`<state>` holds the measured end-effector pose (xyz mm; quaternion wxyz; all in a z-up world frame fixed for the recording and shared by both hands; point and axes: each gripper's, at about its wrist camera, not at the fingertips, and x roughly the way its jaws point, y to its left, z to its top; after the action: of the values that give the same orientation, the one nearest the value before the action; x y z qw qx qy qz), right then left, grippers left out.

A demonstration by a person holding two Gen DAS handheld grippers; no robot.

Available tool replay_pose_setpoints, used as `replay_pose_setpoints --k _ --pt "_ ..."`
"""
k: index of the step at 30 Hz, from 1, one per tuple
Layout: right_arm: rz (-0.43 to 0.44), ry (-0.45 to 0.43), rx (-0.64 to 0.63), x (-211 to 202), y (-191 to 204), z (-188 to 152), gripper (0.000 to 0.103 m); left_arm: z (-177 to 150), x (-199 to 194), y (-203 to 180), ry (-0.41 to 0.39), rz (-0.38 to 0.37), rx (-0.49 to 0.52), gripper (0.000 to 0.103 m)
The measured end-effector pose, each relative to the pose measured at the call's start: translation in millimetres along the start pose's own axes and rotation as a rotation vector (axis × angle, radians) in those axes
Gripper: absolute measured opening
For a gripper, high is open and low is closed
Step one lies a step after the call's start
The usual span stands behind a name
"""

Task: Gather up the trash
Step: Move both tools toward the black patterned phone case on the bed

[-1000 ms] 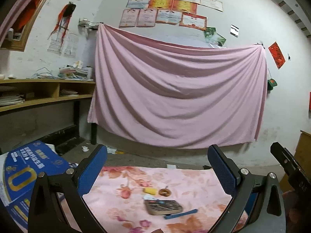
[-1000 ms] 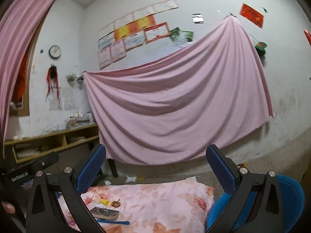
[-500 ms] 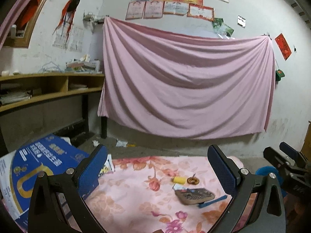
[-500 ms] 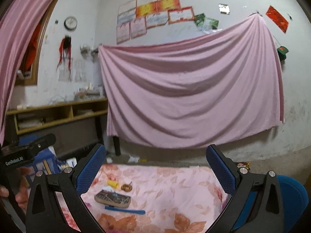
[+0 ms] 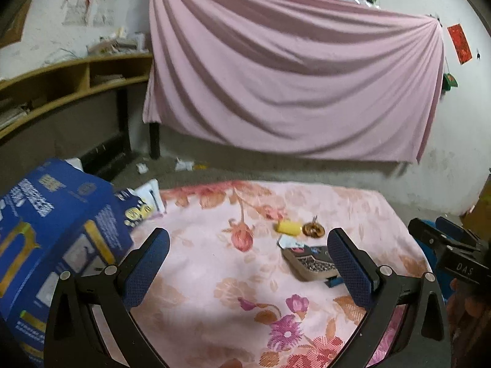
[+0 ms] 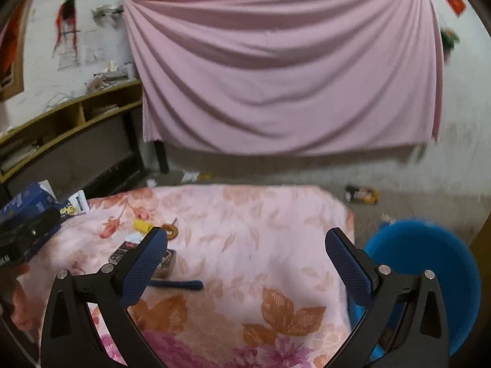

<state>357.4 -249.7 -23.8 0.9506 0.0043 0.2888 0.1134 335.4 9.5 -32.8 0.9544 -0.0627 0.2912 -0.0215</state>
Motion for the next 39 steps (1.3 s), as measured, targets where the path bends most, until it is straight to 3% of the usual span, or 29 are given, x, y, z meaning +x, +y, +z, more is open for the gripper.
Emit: replay_pose_setpoints --k 4,6,8,10,15,24,28,39 --pt "0.005 0.06 0.019 8.4 -5.8 -0.1 0.097 0.1 18.3 -1.3 0.078 -0.024 -0.001 0.098" --pt "0.014 0.1 0.012 13.8 -5.4 -1.5 0.086 0.5 26.4 -2.7 0.117 -0.061 0.0 0.089" --pt "0.033 0.135 0.01 18.8 -5.0 -3.3 0.076 0.0 32.6 -6.6 0.155 -0.097 0.001 0.073" --pt "0.056 0.165 0.011 23.0 -4.6 -4.3 0.07 -0.6 37.8 -8.6 0.187 -0.128 -0.004 0.067" --pt "0.115 0.238 -0.011 30.6 2.4 -9.9 0.061 0.8 40.8 -5.0 0.201 -0.121 -0.028 0.066" --pt "0.226 0.326 -0.123 38.3 35.0 -19.4 0.061 0.1 43.8 12.2 0.235 -0.025 -0.064 0.066" --pt "0.275 0.357 -0.155 42.1 50.8 -22.6 0.071 0.5 41.9 20.6 0.233 0.0 -0.09 0.066" --pt "0.282 0.41 -0.177 59.4 71.6 -24.6 0.077 -0.2 40.8 21.8 0.239 0.003 -0.087 0.066"
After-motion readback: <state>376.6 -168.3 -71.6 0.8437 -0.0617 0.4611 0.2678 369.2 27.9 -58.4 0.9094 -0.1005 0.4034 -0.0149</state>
